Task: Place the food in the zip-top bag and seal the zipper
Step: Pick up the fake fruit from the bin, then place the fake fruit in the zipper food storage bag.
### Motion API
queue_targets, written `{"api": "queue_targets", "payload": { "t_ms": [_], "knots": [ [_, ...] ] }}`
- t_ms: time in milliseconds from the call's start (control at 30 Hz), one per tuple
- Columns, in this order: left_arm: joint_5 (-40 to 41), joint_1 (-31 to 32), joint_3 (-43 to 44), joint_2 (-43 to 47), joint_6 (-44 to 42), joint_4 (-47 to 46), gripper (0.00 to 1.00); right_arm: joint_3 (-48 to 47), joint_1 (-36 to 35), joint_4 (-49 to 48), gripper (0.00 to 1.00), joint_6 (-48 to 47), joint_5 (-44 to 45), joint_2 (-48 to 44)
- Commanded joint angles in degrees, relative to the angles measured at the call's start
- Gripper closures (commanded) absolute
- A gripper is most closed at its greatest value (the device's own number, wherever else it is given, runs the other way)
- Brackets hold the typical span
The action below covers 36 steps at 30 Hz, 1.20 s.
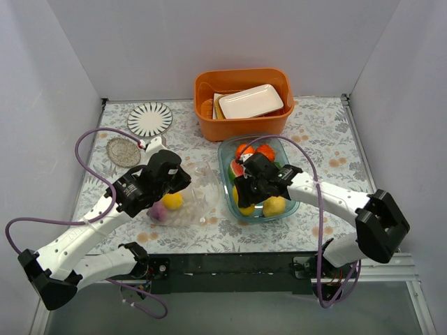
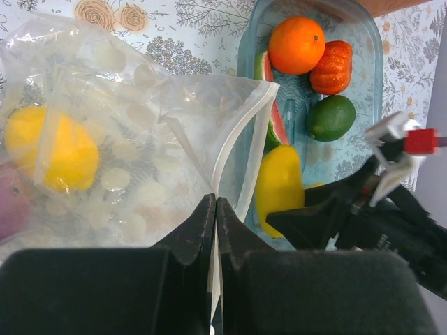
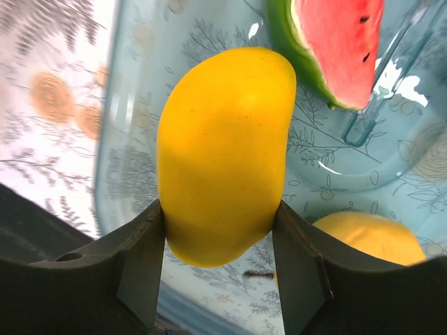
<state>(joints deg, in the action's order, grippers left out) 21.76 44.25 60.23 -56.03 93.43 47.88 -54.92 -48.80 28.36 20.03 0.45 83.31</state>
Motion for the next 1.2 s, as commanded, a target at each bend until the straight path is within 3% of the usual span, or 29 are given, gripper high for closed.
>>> {"api": "queue_targets", "payload": {
  "t_ms": [0,133,400,900,1033,1133,1167],
  "knots": [
    [0.1,0.0,-0.8,0.7,0.0,-1.2,1.00,-2.6,0.2,-1.3,0.66,1.9,0.0,-6.4],
    [-0.2,0.0,-0.9,0.5,-0.3,-1.5,1.00,-3.0,0.2,-3.3,0.66,3.5,-2.3,-9.6],
    [-1.6,0.0,-1.6,0.1,-0.4,-3.0,1.00,-1.9,0.0,-16.5,0.68,9.6,-10.9,-12.3],
    [-3.0,0.0,-1.3,-1.0,-1.3,-3.3,1.00,-9.9,-3.9,-20.3,0.66,10.6,-15.7,2.7],
    [-2.4,0.0,-0.9,-0.7,-1.0,-2.6,1.00,-13.3,-4.6,-20.0,0.62,10.0,-15.8,6.0],
    [-2.2,0.0,-1.5,0.6,-0.4,-2.8,1.00,-15.2,-4.8,-20.4,0.52,9.6,-16.0,7.4],
    [-2.1,0.0,-1.6,1.0,-0.2,-3.0,1.00,-16.2,-4.7,-20.3,0.44,9.3,-16.0,7.9]
  ]
}}
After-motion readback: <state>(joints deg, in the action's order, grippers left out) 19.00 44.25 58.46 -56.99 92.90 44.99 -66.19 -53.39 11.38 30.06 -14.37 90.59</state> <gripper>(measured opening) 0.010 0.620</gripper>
